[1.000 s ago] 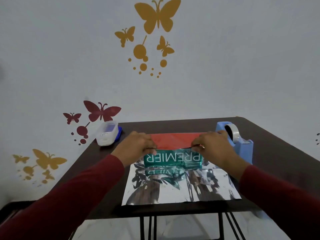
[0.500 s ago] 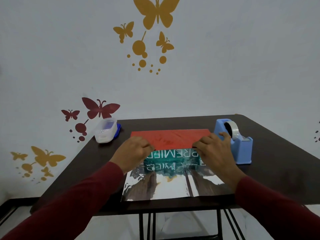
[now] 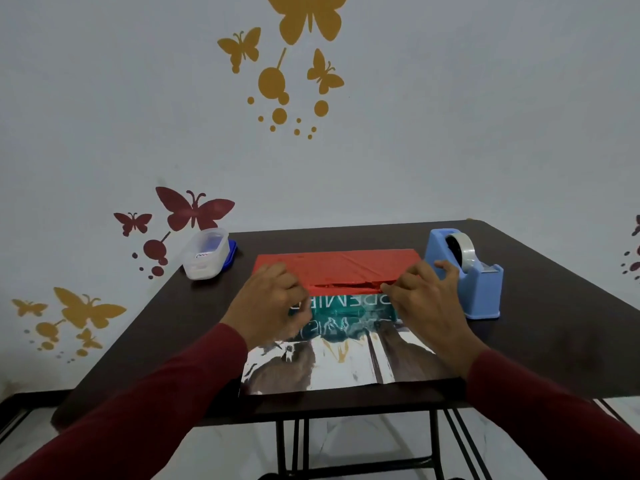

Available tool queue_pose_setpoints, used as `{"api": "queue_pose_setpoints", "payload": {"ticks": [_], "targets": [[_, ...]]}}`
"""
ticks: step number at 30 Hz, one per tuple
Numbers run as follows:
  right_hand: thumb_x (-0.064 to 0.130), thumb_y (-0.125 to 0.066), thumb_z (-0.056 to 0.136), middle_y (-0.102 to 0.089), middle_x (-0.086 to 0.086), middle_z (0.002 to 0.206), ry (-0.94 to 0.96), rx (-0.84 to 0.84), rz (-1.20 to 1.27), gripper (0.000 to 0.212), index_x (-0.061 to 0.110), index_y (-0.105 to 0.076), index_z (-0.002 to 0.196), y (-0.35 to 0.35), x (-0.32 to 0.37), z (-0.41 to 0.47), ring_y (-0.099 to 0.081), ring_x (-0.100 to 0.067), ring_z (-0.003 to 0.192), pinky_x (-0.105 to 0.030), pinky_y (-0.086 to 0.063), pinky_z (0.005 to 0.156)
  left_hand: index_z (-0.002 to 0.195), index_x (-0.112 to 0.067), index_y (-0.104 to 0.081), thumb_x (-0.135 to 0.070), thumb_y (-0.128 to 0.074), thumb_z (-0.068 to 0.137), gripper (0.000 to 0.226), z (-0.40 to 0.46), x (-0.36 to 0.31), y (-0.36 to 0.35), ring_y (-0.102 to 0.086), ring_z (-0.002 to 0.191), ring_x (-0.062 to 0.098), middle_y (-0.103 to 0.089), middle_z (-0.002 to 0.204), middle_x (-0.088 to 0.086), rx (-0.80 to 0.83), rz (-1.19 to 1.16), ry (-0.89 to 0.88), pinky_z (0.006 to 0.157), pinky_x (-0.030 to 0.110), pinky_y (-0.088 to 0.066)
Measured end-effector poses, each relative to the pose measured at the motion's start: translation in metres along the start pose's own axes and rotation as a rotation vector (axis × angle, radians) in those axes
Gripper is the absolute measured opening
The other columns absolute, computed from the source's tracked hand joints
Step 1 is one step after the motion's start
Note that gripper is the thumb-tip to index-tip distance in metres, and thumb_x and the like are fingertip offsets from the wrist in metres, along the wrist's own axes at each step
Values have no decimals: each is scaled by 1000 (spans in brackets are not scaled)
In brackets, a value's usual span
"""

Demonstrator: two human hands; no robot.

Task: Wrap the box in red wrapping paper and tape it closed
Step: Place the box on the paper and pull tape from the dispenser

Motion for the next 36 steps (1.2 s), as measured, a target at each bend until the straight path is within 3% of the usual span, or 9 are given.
{"api": "queue_pose_setpoints", "payload": {"ticks": [4, 10, 14, 18, 22, 27, 31, 34, 36], "targets": [[20, -93, 69, -69, 9, 75, 16, -48, -9, 29, 27, -83, 96, 1, 3, -2, -65, -26, 90, -58, -34, 96, 93, -17, -82, -27, -69, 94, 16, 48, -20, -4, -57, 79, 16, -71, 82, -5, 33, -215, 127, 73, 25, -43], [21, -88, 72, -66, 11, 74, 17, -13, 15, 18, 30, -82, 86, -3, 3, -8, -63, -23, 91, -56, -32, 96, 112, -18, -80, -34, -69, 97, 24, 82, -28, -55, -58, 93, 14, -65, 97, -2, 246, -372, 262, 82, 33, -50], [27, -88, 66, -62, 14, 69, -63, 131, 69, 14, 32, -75, 70, -5, 1, -18, -59, -19, 90, -51, -34, 92, 108, -15, -82, -28, -74, 94, 20, 74, -25, -61, -49, 80, 4, -56, 86, -9, 146, -450, 293, 74, 26, -46], [17, -83, 78, -73, 13, 76, -185, 72, 268, 18, 33, -83, 86, 26, -16, -19, -64, -18, 82, -38, -44, 74, 106, -19, -82, -30, -76, 92, 19, 67, -25, -65, -47, 82, 5, -52, 83, -14, 66, -467, 290, 70, 20, -37], [17, -73, 89, -66, 11, 66, -447, 25, 482, 13, 25, -83, 86, 49, -61, -19, -62, -8, 63, -27, -55, 70, 101, -16, -83, -24, -80, 89, 16, 65, -26, -65, -53, 82, 12, -61, 85, -5, 9, -454, 262, 69, 29, -49], [27, -71, 87, -73, 8, 81, -727, 61, 446, 11, 24, -82, 87, 53, -129, -21, -67, -15, 78, -27, -48, 74, 98, -14, -83, -21, -83, 87, 13, 64, -25, -67, -53, 79, 15, -60, 81, -3, -23, -440, 241, 66, 34, -49], [38, -65, 87, -68, -4, 83, -918, 353, 352, 27, 12, -71, 81, 32, -167, -18, -64, -24, 76, -33, -50, 66, 99, -16, -83, -20, -83, 86, 14, 65, -25, -66, -52, 79, 13, -61, 82, -4, -28, -442, 245, 67, 28, -46], [38, -70, 89, -63, -10, 111, -1191, 546, 737, 33, 12, -66, 108, 1, -172, -32, -66, -28, 92, -34, -52, 64, 99, -17, -83, -22, -83, 86, 14, 64, -25, -67, -52, 81, 13, -61, 83, -4, -16, -442, 256, 68, 30, -48], [31, -74, 93, -58, -13, 127, -1349, 613, 935, 27, 12, -66, 111, -7, -169, -39, -63, -37, 104, -41, -58, 61, 99, -17, -83, -21, -83, 86, 14, 64, -25, -67, -53, 81, 13, -61, 83, -4, -11, -451, 261, 68, 30, -49]]}}
Point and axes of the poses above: each hand's wrist, its own z-axis towards the middle knuckle, its own y-axis out of the back of the hand, x = y × z, the point moved 9 cm from there along z, towards the middle knuckle
